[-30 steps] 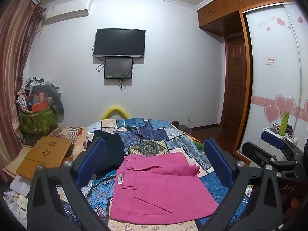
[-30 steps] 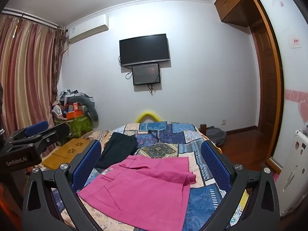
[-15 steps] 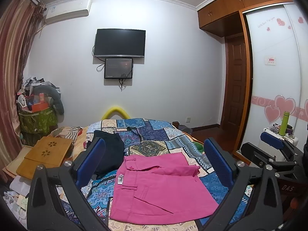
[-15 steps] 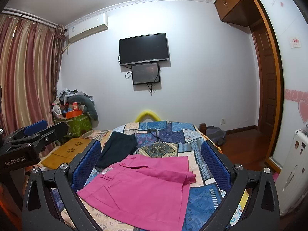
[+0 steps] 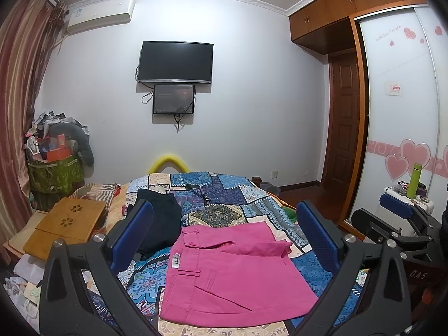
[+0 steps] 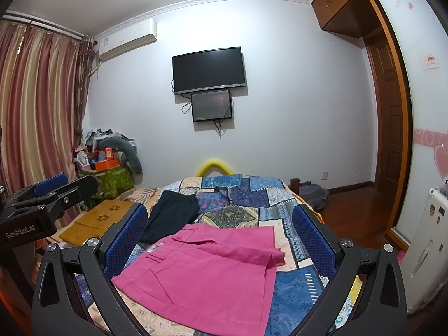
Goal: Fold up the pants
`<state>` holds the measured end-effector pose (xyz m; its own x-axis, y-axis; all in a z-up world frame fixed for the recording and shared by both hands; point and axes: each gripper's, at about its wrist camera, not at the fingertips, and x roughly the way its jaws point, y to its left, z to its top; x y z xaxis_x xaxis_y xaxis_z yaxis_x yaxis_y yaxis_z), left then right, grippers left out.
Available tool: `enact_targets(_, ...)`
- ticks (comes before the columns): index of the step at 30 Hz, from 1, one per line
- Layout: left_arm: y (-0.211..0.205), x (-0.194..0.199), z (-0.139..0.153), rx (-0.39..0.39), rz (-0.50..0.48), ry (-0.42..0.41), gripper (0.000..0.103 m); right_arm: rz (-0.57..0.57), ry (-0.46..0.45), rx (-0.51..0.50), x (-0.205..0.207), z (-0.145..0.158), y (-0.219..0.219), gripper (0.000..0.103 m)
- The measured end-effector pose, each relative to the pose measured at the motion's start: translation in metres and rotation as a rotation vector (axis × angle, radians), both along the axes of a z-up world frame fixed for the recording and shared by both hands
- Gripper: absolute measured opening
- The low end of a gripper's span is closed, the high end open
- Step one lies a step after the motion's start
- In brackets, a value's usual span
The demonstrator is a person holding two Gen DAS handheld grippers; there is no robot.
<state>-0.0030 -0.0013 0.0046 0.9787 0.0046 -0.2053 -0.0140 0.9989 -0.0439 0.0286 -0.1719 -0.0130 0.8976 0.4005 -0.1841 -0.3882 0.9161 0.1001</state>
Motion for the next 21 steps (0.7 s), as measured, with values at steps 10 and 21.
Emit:
enact_targets(10,0.0008,0.0043,-0.0043,-0.005,0.006,0.002,0.103,-0.002,0.001,-0.001,0.0004,-0.0007,-0.0001,0.103)
enact_targets(21,0.0016,0.0045,-0.0049,-0.004,0.007,0.001,0.103,-0.001,0.001,0.000,0.0016,-0.0031,-0.0008,0.103)
